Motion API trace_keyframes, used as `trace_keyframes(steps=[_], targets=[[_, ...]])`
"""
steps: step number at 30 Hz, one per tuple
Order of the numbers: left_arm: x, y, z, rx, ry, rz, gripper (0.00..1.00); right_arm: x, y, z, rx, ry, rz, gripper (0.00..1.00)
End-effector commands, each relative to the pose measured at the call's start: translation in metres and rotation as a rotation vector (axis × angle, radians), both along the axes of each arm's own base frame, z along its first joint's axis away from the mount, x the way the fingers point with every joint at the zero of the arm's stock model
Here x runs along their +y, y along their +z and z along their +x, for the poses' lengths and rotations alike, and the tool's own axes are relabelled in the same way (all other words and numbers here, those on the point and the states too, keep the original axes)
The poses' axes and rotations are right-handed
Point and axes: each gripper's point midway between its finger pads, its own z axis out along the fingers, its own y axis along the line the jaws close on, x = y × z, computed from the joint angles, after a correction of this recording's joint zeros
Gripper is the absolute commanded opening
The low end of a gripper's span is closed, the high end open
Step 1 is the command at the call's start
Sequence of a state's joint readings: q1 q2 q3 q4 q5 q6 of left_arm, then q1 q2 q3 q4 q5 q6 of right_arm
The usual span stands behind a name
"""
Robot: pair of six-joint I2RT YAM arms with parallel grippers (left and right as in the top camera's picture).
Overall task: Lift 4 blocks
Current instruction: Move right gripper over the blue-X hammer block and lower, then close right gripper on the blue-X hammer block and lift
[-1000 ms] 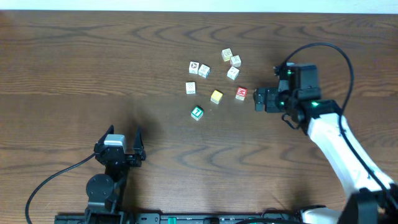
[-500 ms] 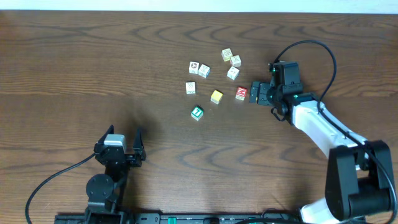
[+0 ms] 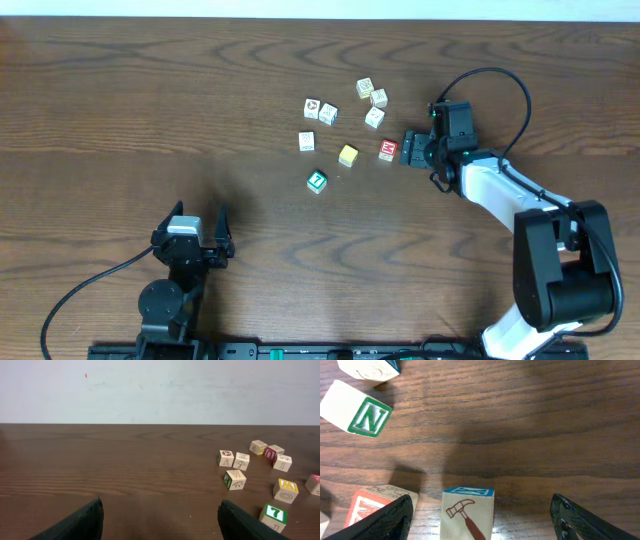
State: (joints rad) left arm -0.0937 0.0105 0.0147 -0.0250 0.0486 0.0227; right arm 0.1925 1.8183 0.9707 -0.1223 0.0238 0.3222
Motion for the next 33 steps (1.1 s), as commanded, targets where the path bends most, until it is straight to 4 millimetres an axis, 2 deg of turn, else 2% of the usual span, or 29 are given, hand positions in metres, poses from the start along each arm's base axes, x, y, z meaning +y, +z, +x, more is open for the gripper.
trace_keyframes(steps=[1, 7, 12, 15, 23, 29, 33], targets=[[0.002, -0.015, -0.001, 0.052, 0.014, 0.002, 0.73, 0.001, -0.006, 0.004, 0.002, -0.014, -0.004, 0.84], [0.002, -0.015, -0.001, 0.052, 0.014, 0.002, 0.73, 0.001, -0.013, 0.009, -0.006, -0.015, -0.005, 0.82], [0.002, -0.015, -0.001, 0.052, 0.014, 0.002, 0.73, 0.002, -0.014, 0.012, -0.018, -0.015, -0.003, 0.68], [0.002, -0.015, -0.001, 0.052, 0.014, 0.002, 0.73, 0.002, -0.013, 0.013, -0.021, -0.015, -0.002, 0.66], [0.002, -0.015, -0.001, 0.052, 0.014, 0.002, 0.73, 0.005, -0.015, 0.009, -0.005, 0.012, 0.003, 0.62], [0.002, -0.015, -0.001, 0.052, 0.014, 0.002, 0.73, 0.008, -0.019, 0.004, 0.02, 0.039, -0.003, 0.49], [0.002, -0.015, -0.001, 0.052, 0.014, 0.002, 0.73, 0.012, -0.019, 0.002, 0.023, 0.052, -0.004, 0.48]])
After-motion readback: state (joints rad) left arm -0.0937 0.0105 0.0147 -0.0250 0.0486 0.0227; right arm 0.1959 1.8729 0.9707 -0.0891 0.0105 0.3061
